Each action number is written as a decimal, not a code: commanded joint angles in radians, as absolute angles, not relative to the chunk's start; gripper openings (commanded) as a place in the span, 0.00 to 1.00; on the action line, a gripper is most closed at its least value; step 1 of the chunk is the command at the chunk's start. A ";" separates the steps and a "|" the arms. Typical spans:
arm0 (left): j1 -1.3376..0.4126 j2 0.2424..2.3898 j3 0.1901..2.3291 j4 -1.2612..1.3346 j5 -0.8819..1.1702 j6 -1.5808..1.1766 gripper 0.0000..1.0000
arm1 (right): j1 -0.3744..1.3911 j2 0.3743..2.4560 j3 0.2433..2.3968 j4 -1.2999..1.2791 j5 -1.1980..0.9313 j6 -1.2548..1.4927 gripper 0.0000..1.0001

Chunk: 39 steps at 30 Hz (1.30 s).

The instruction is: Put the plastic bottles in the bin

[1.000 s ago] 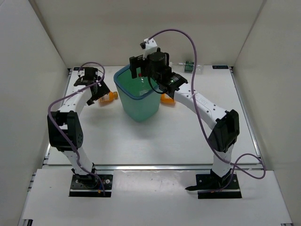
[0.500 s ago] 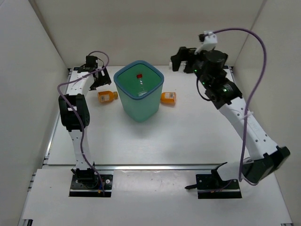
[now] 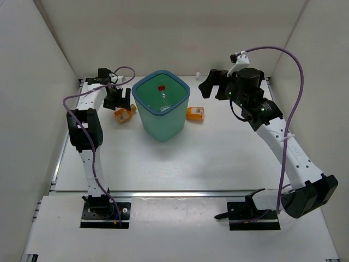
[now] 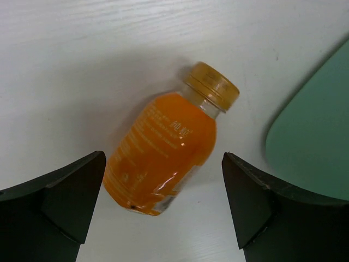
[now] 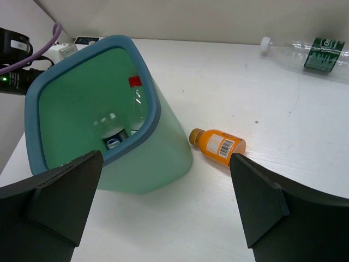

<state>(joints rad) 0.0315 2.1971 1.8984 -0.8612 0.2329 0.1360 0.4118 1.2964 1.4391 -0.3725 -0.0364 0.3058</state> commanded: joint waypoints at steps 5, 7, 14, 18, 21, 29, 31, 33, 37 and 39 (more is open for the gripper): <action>0.012 2.177 1.844 -0.871 0.247 0.181 0.99 | 0.391 1.270 1.405 -0.318 -0.092 0.331 0.99; -0.018 2.155 1.784 -0.842 0.174 0.169 0.98 | 0.377 1.244 1.370 -0.301 -0.086 0.336 0.99; -0.058 2.132 1.706 -0.747 0.012 0.078 0.82 | 0.331 1.183 1.283 -0.273 -0.107 0.368 0.99; -0.037 2.083 1.686 -0.726 0.011 0.020 0.56 | 0.331 1.161 1.263 -0.302 -0.069 0.365 0.99; -0.037 2.001 1.652 -0.701 -0.111 -0.030 0.48 | 0.307 1.140 1.229 -0.319 -0.075 0.364 0.99; -0.018 1.893 2.062 -0.877 -0.282 -0.173 0.50 | 0.227 1.071 1.126 -0.359 -0.086 0.382 0.99; -0.029 1.882 2.186 -0.913 -0.229 -0.193 0.52 | 0.230 1.054 1.112 -0.371 -0.072 0.388 0.99; -0.079 1.841 2.246 -0.904 -0.168 -0.210 0.54 | 0.236 1.052 1.092 -0.367 -0.068 0.380 1.00; -0.291 1.715 2.117 -0.796 -0.159 -0.178 0.60 | 0.213 1.042 1.062 -0.367 -0.069 0.394 0.99; -0.392 1.678 2.040 -0.741 -0.178 -0.138 0.67 | 0.186 1.052 1.061 -0.371 -0.095 0.411 0.99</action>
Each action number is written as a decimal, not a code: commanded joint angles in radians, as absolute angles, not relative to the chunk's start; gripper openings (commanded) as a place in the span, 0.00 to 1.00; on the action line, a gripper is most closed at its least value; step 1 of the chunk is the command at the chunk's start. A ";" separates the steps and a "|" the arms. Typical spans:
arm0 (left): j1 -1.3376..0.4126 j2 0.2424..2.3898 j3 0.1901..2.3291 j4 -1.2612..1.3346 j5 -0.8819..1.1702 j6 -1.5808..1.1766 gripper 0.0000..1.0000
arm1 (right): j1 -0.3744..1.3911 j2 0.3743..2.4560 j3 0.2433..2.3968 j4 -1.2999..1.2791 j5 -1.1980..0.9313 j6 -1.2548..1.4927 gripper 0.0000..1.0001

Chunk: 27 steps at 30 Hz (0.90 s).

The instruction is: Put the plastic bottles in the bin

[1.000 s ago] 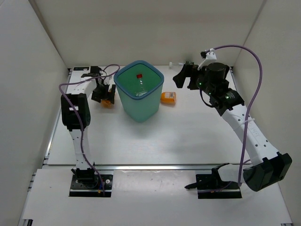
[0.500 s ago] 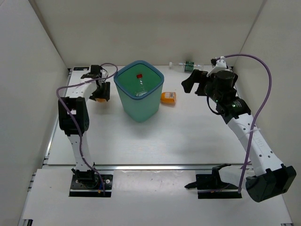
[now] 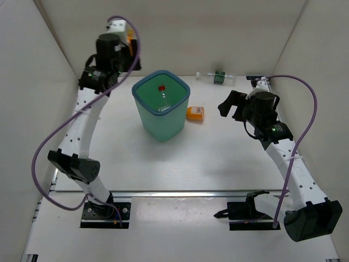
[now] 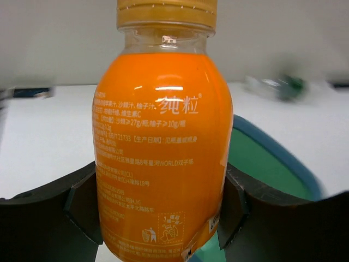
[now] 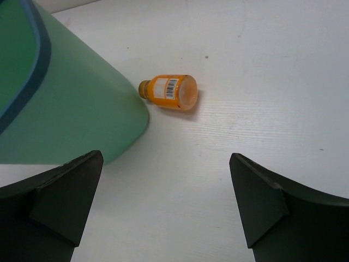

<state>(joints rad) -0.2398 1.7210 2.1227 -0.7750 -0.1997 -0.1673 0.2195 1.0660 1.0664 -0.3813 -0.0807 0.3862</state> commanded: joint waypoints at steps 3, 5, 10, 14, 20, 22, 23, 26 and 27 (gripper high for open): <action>-0.504 1.701 2.071 -0.811 -0.154 -0.121 0.68 | 0.166 1.059 1.058 -0.387 -0.098 0.426 1.00; -0.518 1.736 2.065 -0.834 -0.135 -0.136 0.68 | 0.166 1.065 1.048 -0.379 -0.094 0.430 0.99; -0.474 1.763 2.051 -0.868 -0.091 -0.192 0.73 | 0.144 1.075 1.054 -0.402 -0.098 0.457 0.99; -0.515 1.740 1.984 -0.859 -0.078 -0.170 0.99 | 0.156 1.094 1.042 -0.396 -0.080 0.474 0.99; -0.542 1.733 2.032 -0.949 -0.122 -0.175 0.98 | 0.140 1.193 1.103 -0.364 -0.295 0.278 0.99; -0.509 1.706 2.057 -0.979 -0.091 -0.213 0.98 | 0.143 1.270 1.118 -0.351 -0.409 0.053 0.99; -0.491 1.697 2.053 -0.995 -0.089 -0.219 0.99 | 0.146 1.296 1.140 -0.360 -0.467 -0.081 0.99; -0.471 1.611 1.985 -1.012 -0.120 -0.253 0.98 | 0.163 1.419 1.204 -0.382 -0.486 -0.255 0.99; -0.463 1.565 1.938 -1.012 -0.132 -0.259 0.99 | 0.163 1.480 1.254 -0.402 -0.506 -0.284 0.99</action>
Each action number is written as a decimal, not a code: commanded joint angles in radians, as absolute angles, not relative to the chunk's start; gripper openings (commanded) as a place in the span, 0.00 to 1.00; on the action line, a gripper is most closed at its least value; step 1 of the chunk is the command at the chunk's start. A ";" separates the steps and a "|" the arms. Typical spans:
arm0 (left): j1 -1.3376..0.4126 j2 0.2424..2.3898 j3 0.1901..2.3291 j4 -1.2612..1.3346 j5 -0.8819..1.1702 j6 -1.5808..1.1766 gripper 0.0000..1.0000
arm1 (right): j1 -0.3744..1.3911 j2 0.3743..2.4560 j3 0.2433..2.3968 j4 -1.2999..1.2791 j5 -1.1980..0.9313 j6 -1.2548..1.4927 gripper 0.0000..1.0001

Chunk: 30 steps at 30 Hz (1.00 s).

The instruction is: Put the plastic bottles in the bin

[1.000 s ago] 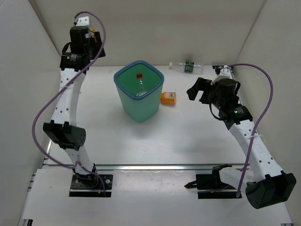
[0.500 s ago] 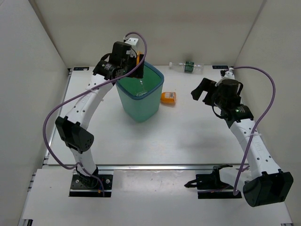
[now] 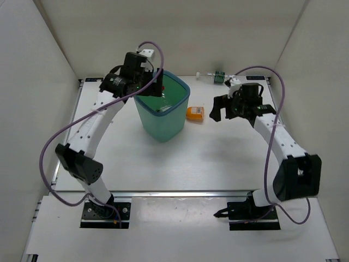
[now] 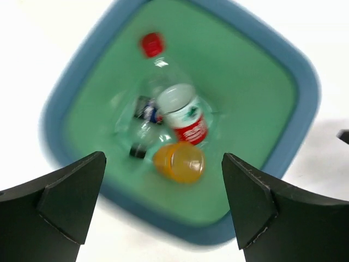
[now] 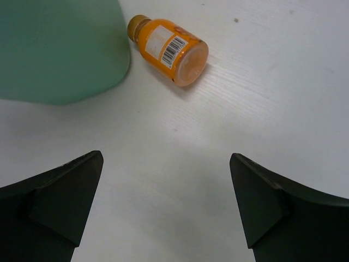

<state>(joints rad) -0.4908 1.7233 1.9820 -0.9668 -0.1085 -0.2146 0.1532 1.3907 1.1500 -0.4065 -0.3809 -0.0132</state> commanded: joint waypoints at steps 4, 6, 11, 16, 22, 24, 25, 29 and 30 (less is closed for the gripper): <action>-0.436 1.384 1.786 -1.020 -0.146 -0.308 0.98 | 0.141 1.646 1.374 -0.394 -0.659 -0.396 0.98; -0.384 1.304 1.729 -1.028 -0.170 -0.321 0.99 | 0.140 1.695 1.400 -0.356 -0.679 -0.417 0.98; -0.252 1.155 1.544 -1.103 -0.363 -0.360 0.99 | 0.161 1.819 1.457 -0.295 -0.750 -0.564 0.99; -0.230 1.146 1.402 -1.210 -0.396 -0.403 0.99 | 0.183 1.980 1.629 -0.409 -0.741 -0.658 0.99; -0.207 1.123 1.289 -1.190 -0.358 -0.426 0.99 | 0.195 2.172 1.830 -0.525 -0.749 -0.675 1.00; -0.193 1.124 1.273 -1.181 -0.342 -0.425 0.98 | 0.192 2.213 1.871 -0.548 -0.778 -0.641 0.99; -0.189 1.134 1.273 -1.181 -0.347 -0.426 0.99 | 0.199 2.229 1.881 -0.551 -0.811 -0.625 0.99; -0.176 1.144 1.290 -1.178 -0.376 -0.419 0.99 | 0.201 2.261 1.876 -0.572 -0.842 -0.562 0.99; -0.175 1.144 1.292 -1.172 -0.389 -0.414 0.99 | 0.207 2.267 1.870 -0.581 -0.801 -0.551 0.99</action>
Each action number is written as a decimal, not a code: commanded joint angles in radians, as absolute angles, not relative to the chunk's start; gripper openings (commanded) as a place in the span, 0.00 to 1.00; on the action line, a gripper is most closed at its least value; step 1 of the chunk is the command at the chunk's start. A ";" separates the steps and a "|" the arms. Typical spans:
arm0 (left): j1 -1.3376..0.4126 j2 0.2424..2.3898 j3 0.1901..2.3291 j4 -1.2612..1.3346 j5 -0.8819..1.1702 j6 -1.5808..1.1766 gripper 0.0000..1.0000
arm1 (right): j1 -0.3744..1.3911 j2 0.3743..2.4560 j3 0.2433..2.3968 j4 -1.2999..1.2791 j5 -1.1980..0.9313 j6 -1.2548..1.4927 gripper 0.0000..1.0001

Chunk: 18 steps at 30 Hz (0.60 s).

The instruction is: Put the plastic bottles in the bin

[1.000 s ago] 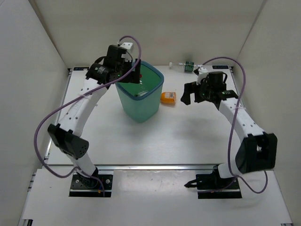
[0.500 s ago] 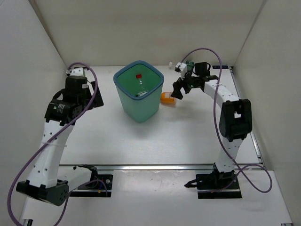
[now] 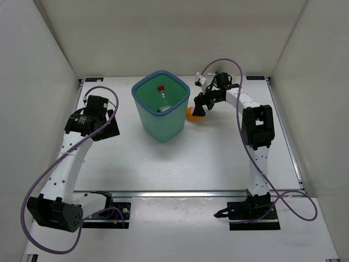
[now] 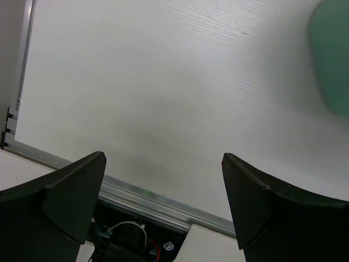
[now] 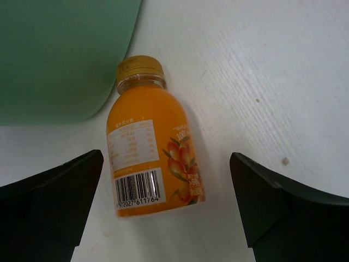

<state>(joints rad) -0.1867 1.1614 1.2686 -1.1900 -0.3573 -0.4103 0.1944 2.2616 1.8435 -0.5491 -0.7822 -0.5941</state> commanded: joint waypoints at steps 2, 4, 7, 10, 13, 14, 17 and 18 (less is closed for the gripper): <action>-0.167 1.143 1.290 -1.170 -0.394 -0.408 0.99 | 0.227 2.289 1.856 -0.589 -0.725 -0.520 1.00; -0.169 1.146 1.290 -1.170 -0.387 -0.405 0.98 | 0.250 2.296 1.835 -0.574 -0.605 -0.494 0.99; -0.172 1.146 1.287 -1.170 -0.380 -0.399 0.99 | 0.250 2.296 1.827 -0.560 -0.565 -0.447 0.96; -0.173 1.149 1.293 -1.167 -0.370 -0.387 0.99 | 0.226 2.249 1.760 -0.478 -0.633 -0.381 0.83; -0.173 1.154 1.307 -1.157 -0.368 -0.385 0.98 | 0.204 2.174 1.666 -0.381 -0.693 -0.321 0.48; -0.179 1.146 1.307 -1.155 -0.359 -0.382 0.99 | 0.192 2.134 1.634 -0.346 -0.706 -0.283 0.36; -0.173 1.140 1.304 -1.143 -0.347 -0.368 0.99 | 0.175 2.027 1.548 -0.281 -0.730 -0.265 0.35; -0.175 1.138 1.301 -1.137 -0.341 -0.371 0.99 | 0.172 1.979 1.530 -0.264 -0.735 -0.253 0.36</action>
<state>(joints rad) -0.1753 1.1614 1.2724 -1.1679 -0.3576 -0.3851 0.1913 2.1433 1.5635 -0.3874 -0.6811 -0.3176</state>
